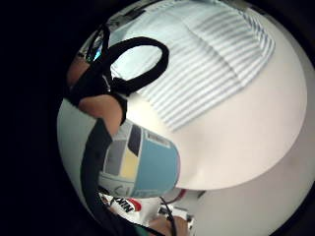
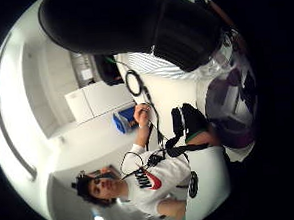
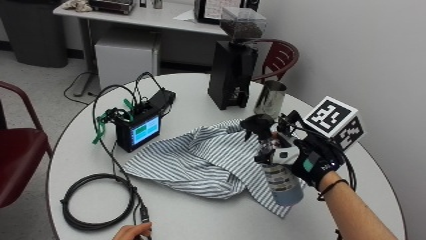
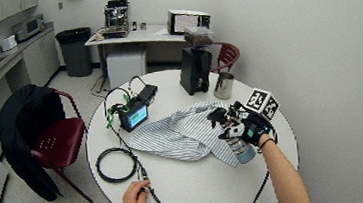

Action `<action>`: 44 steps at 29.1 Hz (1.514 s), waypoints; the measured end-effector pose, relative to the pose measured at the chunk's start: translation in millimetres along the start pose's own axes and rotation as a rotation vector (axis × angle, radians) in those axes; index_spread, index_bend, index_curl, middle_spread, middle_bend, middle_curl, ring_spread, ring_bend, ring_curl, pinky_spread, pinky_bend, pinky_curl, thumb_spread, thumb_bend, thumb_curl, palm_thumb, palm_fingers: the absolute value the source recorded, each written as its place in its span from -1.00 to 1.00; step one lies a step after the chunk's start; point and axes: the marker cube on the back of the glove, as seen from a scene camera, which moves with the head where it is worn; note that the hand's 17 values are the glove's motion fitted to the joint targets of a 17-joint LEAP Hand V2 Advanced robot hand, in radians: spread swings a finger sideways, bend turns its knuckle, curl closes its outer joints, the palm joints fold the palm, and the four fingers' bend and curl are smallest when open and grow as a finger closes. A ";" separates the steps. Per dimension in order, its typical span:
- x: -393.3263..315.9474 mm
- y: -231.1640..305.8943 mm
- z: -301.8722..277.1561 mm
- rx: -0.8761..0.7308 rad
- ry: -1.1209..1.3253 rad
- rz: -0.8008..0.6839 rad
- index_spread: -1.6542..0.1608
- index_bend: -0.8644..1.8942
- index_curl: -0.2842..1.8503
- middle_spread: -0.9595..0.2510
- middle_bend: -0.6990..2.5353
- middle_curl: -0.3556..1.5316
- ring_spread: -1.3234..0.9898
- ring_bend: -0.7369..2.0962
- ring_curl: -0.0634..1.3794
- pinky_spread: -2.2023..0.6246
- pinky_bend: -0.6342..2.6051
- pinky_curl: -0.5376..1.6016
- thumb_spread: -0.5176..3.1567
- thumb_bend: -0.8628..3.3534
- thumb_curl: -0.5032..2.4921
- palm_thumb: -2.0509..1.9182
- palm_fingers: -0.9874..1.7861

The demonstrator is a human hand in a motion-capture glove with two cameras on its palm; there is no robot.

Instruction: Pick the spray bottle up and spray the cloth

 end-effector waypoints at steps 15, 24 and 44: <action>-72.6 -28.0 164.9 -0.048 -0.247 -0.502 0.52 -0.31 -0.57 0.46 -0.37 -0.15 0.07 -0.11 -0.33 0.60 -0.42 -0.15 -0.20 -0.60 -0.34 0.48 0.37; -57.1 -32.4 208.9 -0.078 -0.306 -0.451 0.51 -0.30 -0.56 0.43 -0.38 -0.16 0.06 -0.12 -0.35 0.59 -0.43 -0.16 -0.21 -0.60 -0.34 0.48 0.36; -35.5 29.7 153.7 -0.055 -0.263 -0.437 0.45 -0.32 -0.58 0.41 -0.39 -0.17 0.07 -0.20 -0.38 0.65 -0.38 -0.13 -0.24 -0.61 -0.37 0.47 0.15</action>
